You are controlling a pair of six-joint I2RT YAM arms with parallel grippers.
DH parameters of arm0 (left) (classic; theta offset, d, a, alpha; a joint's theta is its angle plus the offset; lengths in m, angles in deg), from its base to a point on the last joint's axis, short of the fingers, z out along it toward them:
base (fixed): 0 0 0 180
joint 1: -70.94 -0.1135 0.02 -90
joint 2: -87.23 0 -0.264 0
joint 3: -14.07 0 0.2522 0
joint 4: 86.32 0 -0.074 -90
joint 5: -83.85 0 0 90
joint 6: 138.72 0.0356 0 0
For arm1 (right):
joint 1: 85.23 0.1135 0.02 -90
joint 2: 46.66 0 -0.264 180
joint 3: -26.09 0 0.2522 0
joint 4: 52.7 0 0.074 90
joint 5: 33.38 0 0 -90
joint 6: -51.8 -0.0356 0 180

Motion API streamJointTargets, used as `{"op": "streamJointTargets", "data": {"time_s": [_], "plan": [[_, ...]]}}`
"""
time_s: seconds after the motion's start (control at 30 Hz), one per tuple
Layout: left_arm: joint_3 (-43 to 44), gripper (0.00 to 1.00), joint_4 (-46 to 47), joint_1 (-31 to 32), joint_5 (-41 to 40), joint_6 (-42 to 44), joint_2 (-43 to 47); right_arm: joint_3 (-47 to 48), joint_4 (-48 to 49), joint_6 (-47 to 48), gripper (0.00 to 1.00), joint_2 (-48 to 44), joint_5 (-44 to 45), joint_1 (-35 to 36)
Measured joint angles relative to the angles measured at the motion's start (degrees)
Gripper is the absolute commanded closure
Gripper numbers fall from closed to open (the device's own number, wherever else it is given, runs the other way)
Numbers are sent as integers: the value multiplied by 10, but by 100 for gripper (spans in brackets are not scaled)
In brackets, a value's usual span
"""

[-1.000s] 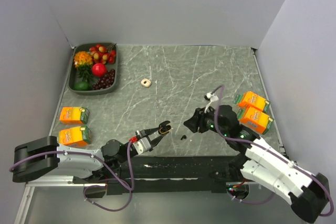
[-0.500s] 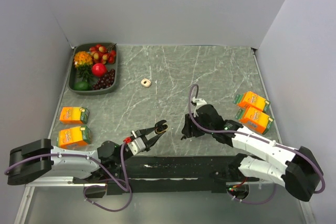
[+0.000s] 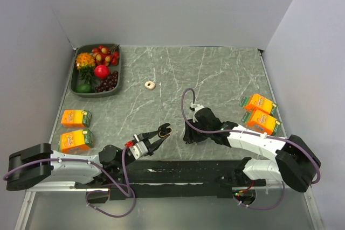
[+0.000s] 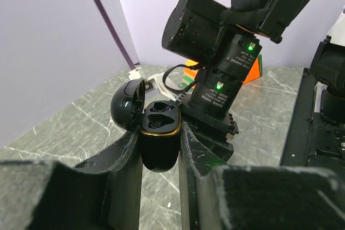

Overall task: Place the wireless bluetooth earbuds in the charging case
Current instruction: Pick up the earbud from the center of the board.

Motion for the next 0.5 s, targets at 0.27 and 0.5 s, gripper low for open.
{"op": "streamJointTargets", "data": {"time_s": [0.27,0.5], "plan": [[0,99,0,1,0,0,-4,-11,17,0,46,28,-6,0],[0,99,0,1,0,-5,-14,-23,30,-4,53,36,-6,0]]}}
